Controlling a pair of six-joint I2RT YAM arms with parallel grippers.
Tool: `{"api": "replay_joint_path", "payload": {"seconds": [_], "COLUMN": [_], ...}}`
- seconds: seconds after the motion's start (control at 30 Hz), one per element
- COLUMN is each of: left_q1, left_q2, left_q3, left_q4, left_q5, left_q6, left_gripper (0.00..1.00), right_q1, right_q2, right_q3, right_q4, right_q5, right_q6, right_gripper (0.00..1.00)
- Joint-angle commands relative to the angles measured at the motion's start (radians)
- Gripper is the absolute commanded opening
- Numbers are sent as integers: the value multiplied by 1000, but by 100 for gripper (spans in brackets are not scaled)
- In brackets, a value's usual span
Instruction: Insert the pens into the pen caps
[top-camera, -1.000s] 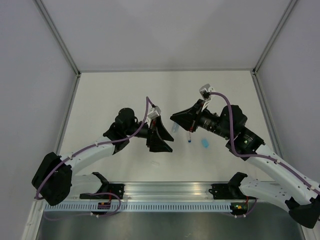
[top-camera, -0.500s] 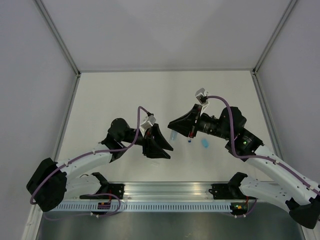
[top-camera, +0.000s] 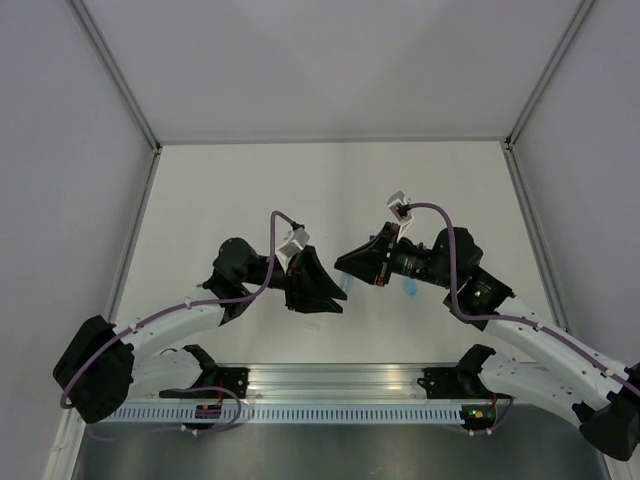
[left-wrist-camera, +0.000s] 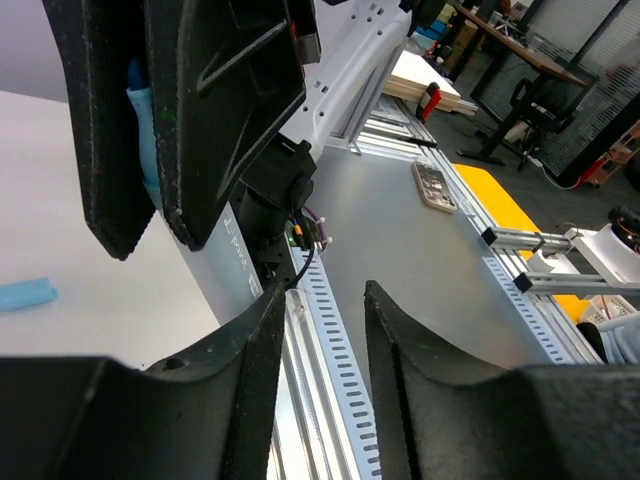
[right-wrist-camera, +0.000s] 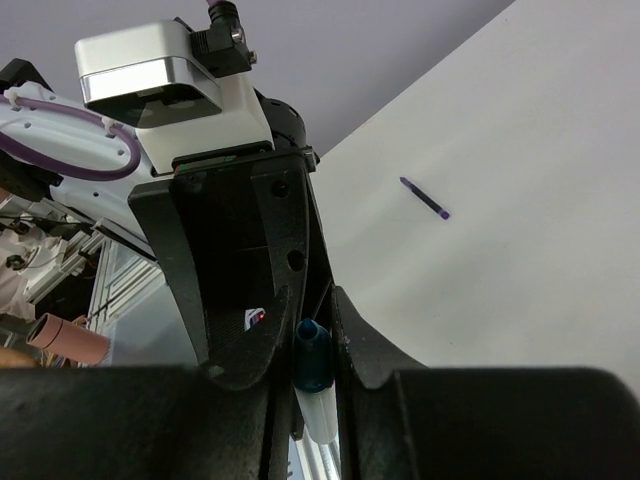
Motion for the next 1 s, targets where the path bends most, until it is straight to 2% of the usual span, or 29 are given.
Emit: {"api": "replay_joint_path", "payload": {"seconds": [0.0,0.17,0.4,0.6,0.77,0.97], "left_q1": [-1,-1,-1,-1,-3,-1], "left_q2": [4,-22,-38,-39,-33,-21], "left_q3": [18,21,31,33,-4,-19], "left_q4": [-68,-132,-223,-240,-128,-103], "left_q5": [-24,-29,-70,-87,-101,-119], "left_q6": [59,104,161,165,113,104], "left_gripper": [47,54,61,63,63,62], "right_q1": [2,1,1,2,2,7], "right_q2": [-41,-69,-57,-53,-40,-33], "right_q3": [15,109,164,74,3,-64], "right_q4": [63,-110,-175,-90,9,111], "right_q5": [-9,89,68,61,48,44], "right_q6": [14,-80,-97,-39,11,66], "right_gripper": [0,0,0,0,0,0]}}
